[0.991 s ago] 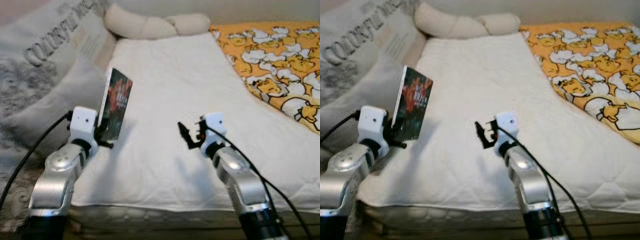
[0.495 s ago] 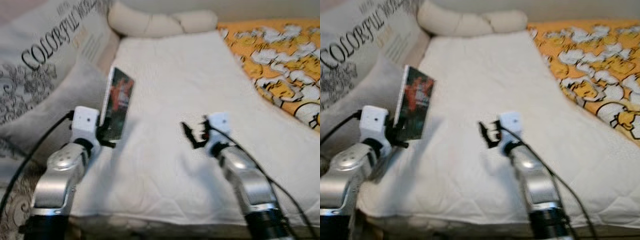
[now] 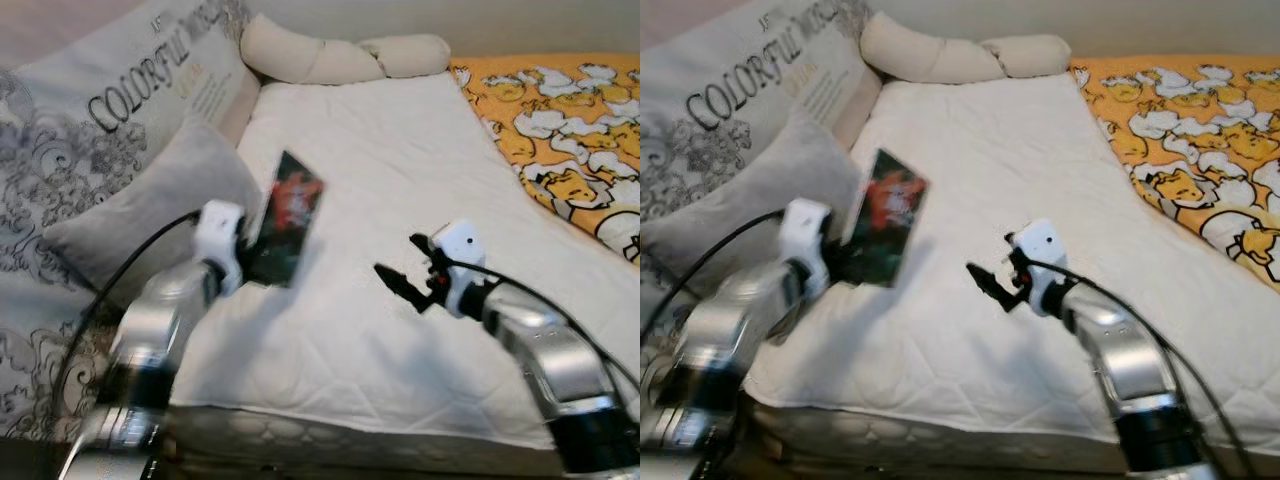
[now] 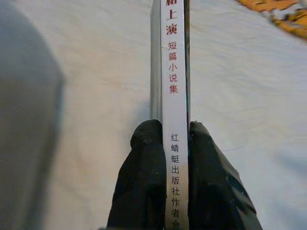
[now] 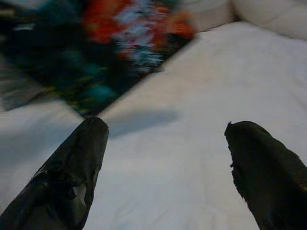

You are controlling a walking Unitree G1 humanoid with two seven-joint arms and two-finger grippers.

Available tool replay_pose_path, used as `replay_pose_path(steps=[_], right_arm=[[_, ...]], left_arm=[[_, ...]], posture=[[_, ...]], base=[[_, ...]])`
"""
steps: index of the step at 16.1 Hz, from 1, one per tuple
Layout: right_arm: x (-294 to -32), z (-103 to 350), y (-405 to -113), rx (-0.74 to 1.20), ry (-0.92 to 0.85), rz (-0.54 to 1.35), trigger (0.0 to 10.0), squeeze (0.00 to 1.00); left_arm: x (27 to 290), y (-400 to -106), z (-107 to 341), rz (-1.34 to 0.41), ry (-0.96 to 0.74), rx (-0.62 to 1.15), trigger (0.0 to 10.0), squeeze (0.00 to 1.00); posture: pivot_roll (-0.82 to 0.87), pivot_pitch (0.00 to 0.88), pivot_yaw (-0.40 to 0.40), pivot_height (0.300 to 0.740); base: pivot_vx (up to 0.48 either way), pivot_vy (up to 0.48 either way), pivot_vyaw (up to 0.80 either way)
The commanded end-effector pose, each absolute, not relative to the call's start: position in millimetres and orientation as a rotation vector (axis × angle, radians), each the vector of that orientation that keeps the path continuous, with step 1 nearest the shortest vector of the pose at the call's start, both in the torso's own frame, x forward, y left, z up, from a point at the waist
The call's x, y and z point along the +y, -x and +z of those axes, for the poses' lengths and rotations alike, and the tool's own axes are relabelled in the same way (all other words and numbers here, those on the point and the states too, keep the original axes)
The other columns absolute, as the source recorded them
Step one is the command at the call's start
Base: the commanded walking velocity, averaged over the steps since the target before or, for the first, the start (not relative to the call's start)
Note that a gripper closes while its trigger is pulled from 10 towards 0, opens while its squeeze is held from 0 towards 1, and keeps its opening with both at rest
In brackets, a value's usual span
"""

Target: Clean up the room

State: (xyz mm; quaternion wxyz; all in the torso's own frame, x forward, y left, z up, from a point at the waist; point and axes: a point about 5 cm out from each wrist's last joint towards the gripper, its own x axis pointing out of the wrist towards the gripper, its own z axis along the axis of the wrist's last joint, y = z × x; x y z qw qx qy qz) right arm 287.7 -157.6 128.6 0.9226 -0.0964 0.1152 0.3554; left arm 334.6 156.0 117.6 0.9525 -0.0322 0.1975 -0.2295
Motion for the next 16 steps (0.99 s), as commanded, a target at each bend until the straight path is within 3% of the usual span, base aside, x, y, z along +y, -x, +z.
replay_pose_path(steps=[1, 5, 10, 13, 16], right_arm=[[-157, 136, -285, 0.249, 0.221, 0.812, 10.0, 0.0], [-163, 146, -275, 0.318, 0.261, 0.948, 10.0, 0.0], [-165, 149, -261, 0.429, 0.311, 1.05, 10.0, 0.0], [-157, 151, -248, 0.472, 0.311, 1.117, 10.0, 0.0], [-159, 148, -237, 0.526, 0.308, 1.121, 10.0, 0.0]], left_arm=[[157, -345, 122, -0.478, 0.183, 0.417, 10.0, 0.0], [147, -360, 111, -0.469, 0.484, 0.562, 10.0, 0.0], [133, -360, 88, -0.429, 0.589, 0.673, 10.0, 0.0], [135, -357, 77, -0.383, 0.553, 0.7, 10.0, 0.0], [141, -354, 69, -0.363, 0.379, 0.723, 10.0, 0.04]], posture=[[-0.07, 0.0, 0.1, 0.74], [-0.11, 0.0, 0.106, 0.74], [-0.19, 0.0, 0.125, 0.74], [-0.23, 0.036, 0.118, 0.74], [-0.25, 0.057, 0.11, 0.74]], base=[[0.0, 0.0, 0.0], [0.0, 0.0, 0.0], [0.0, 0.0, 0.0], [0.0, 0.0, 0.0], [0.0, 0.0, 0.0]])
